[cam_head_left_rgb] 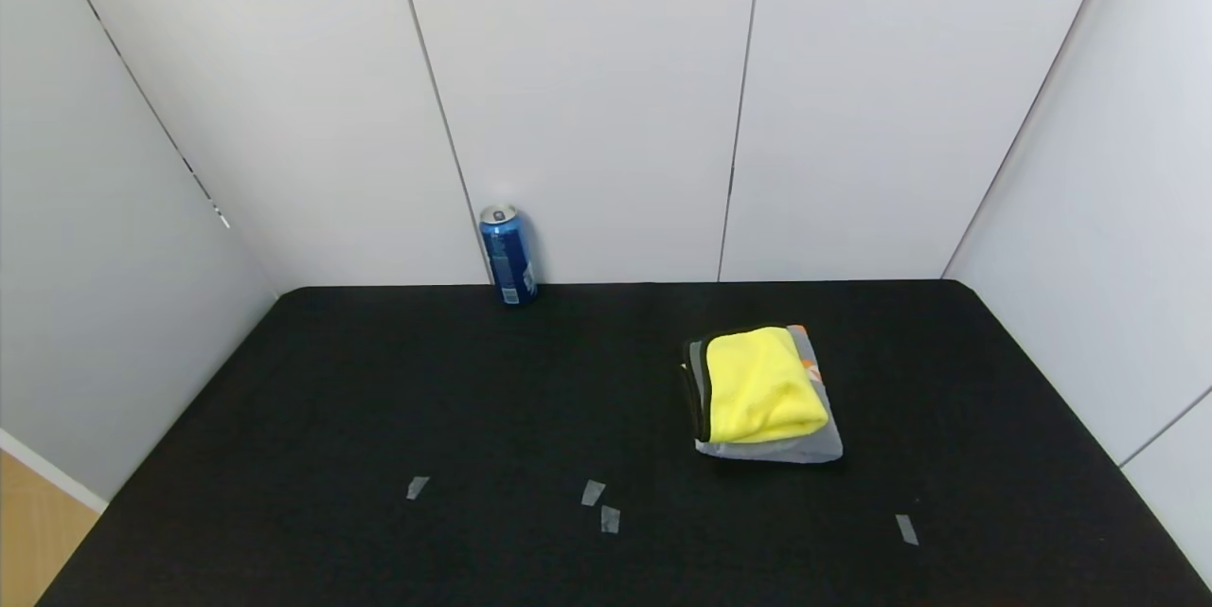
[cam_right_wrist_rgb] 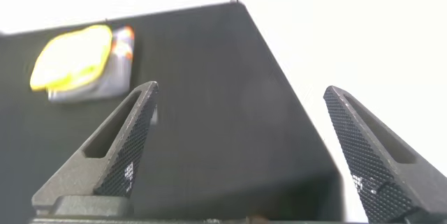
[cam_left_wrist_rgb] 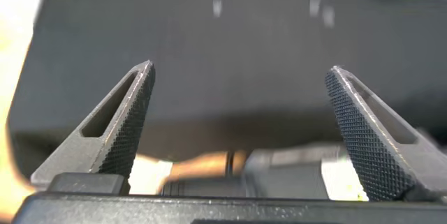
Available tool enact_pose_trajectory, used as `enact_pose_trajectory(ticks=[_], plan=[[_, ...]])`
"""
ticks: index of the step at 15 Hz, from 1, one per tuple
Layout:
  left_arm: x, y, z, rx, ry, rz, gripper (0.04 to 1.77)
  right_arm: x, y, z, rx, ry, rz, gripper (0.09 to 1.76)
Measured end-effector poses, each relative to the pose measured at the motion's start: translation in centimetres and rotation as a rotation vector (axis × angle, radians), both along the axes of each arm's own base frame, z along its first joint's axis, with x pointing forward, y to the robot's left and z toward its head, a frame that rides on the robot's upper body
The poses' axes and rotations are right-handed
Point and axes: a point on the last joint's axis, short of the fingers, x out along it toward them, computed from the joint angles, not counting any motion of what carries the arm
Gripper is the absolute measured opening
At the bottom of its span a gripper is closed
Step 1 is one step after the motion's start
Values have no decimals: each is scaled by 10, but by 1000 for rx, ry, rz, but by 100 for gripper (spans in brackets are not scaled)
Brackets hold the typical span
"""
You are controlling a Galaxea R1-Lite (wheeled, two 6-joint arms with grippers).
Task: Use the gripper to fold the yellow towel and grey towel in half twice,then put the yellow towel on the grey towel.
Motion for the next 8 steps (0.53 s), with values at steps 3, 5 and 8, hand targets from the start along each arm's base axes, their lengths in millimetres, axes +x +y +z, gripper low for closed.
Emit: enact_pose_trajectory(ticks=[3,5,8], plan=[[20,0,-9,-11,-121,2,172,15,1,-19,-18,-10,40,171],[31,0,-16,5,-174,0,172,21,3,-28,-45,-26,110,171],[46,1,-30,108,-260,30,172,25,4,-37,-100,-10,171,171]])
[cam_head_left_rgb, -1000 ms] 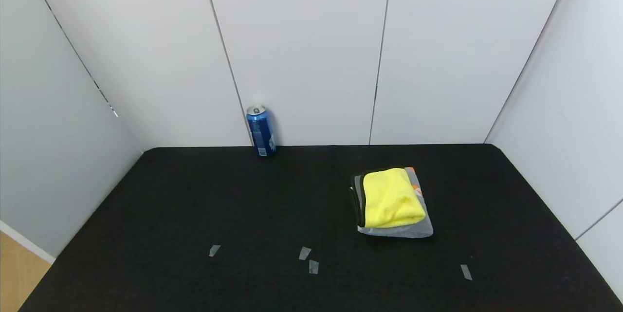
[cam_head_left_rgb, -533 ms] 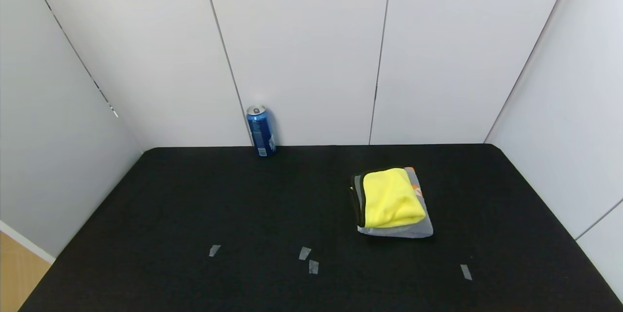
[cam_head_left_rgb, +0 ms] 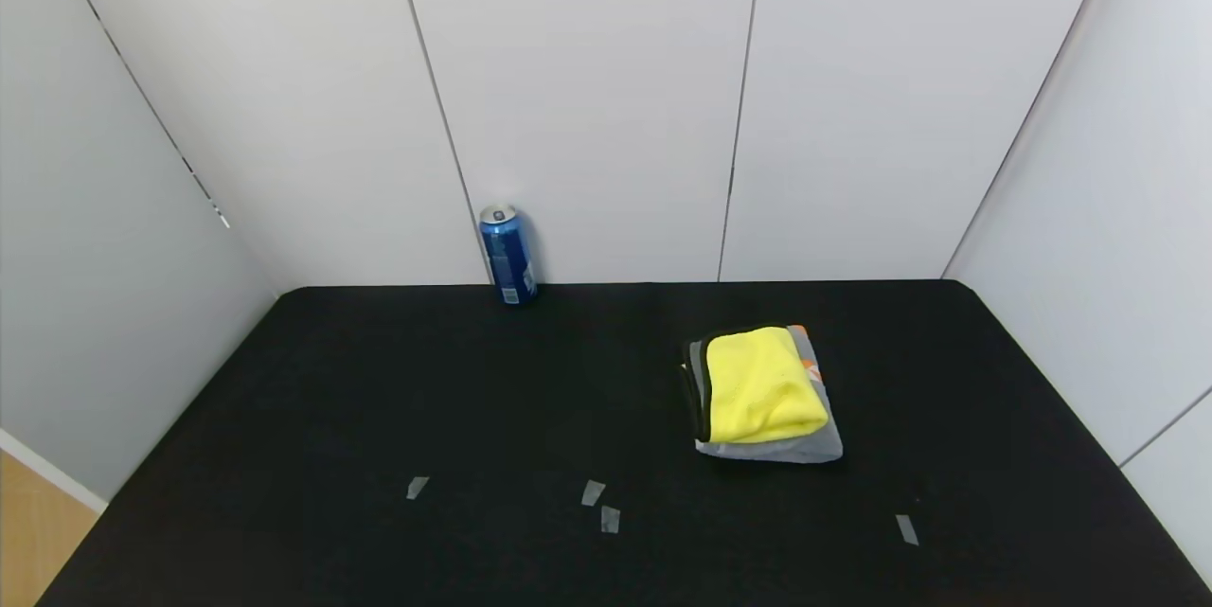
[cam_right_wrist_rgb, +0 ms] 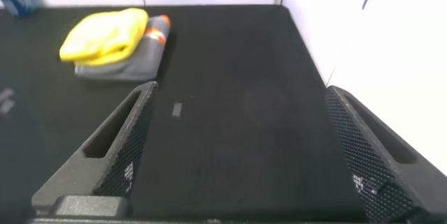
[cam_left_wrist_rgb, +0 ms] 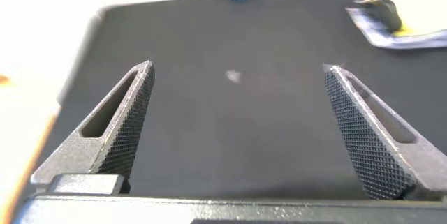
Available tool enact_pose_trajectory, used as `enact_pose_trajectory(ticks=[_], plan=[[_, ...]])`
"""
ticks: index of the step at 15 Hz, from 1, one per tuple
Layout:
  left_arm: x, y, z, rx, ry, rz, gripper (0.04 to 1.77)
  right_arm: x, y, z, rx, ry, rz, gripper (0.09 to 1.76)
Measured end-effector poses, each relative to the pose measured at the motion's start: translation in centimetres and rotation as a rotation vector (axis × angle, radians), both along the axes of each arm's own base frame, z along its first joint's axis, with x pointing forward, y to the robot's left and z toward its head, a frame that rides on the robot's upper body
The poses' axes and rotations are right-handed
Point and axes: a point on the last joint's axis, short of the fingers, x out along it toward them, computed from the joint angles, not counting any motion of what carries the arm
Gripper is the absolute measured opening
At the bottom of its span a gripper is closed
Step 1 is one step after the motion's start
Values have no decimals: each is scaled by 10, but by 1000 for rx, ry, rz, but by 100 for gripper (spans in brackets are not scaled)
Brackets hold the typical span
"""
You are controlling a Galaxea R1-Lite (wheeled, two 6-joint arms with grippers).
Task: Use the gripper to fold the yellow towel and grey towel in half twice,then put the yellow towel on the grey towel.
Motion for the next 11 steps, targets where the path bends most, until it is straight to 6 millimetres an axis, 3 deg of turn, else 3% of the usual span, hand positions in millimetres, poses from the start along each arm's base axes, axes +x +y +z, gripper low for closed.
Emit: enact_pose_trajectory(ticks=[5,11], plan=[[10,0,-22,84,25,21,172,3,1,-10,-70,41,47,171],[10,2,-27,-70,67,68,172,3,1,-11,-51,44,48,171]])
